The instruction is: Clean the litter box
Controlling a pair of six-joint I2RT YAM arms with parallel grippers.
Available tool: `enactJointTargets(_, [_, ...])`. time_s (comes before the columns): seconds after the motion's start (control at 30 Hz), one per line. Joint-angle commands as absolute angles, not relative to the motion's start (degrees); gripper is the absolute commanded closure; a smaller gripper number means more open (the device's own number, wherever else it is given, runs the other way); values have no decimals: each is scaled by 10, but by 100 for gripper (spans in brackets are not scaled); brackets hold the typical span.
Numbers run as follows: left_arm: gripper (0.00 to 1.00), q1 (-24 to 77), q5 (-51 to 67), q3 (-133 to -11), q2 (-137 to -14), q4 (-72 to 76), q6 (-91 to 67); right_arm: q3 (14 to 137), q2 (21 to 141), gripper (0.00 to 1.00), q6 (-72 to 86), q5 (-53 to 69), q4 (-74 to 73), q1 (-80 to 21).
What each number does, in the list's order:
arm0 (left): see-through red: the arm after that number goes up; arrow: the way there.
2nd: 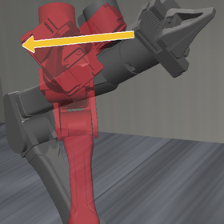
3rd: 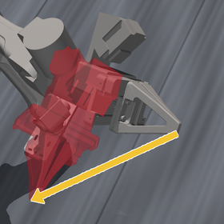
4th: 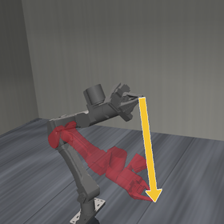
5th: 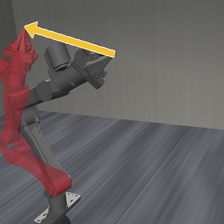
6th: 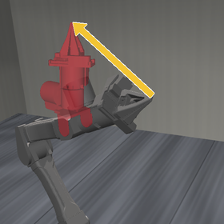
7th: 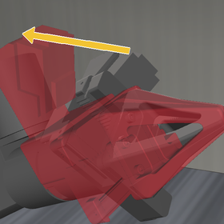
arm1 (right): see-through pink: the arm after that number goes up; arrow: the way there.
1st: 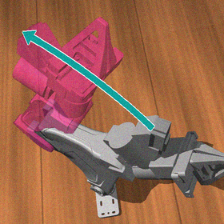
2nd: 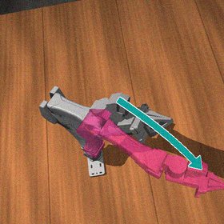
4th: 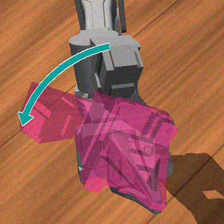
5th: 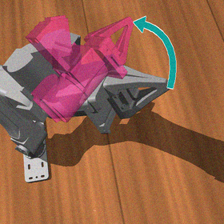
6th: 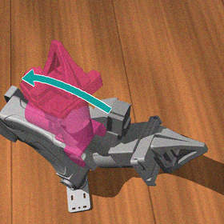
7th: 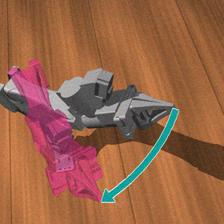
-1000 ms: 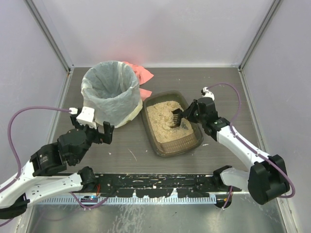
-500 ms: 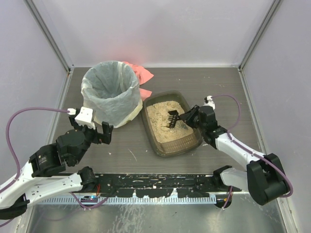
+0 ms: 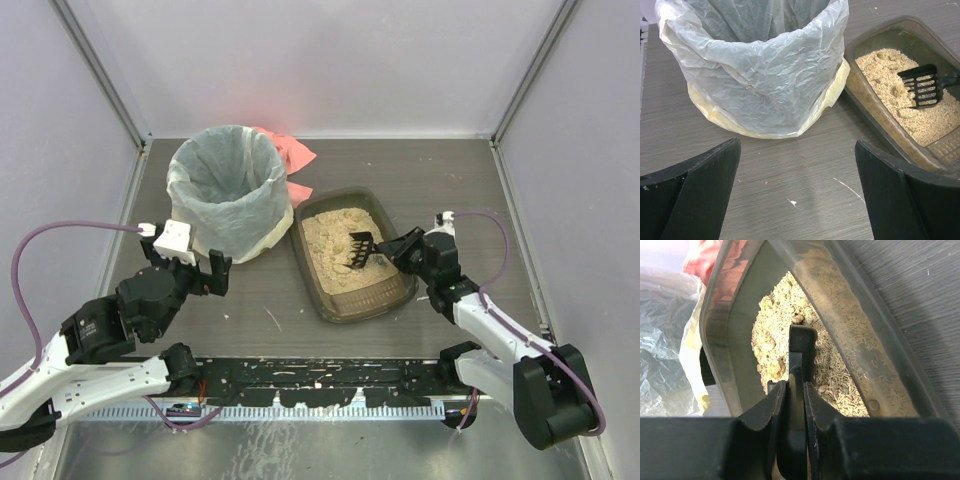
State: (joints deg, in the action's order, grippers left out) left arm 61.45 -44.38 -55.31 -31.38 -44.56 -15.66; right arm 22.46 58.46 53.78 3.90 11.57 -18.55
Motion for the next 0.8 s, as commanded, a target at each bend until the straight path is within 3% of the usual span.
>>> enactJointTargets(0.0, [2, 615, -463, -558, -321, -426, -162, 213, 554, 99, 581, 90, 203, -164])
enactJointTargets(0.77, [2, 615, -431, -610, -394, -398, -135, 178, 508, 99, 596, 260, 244, -44])
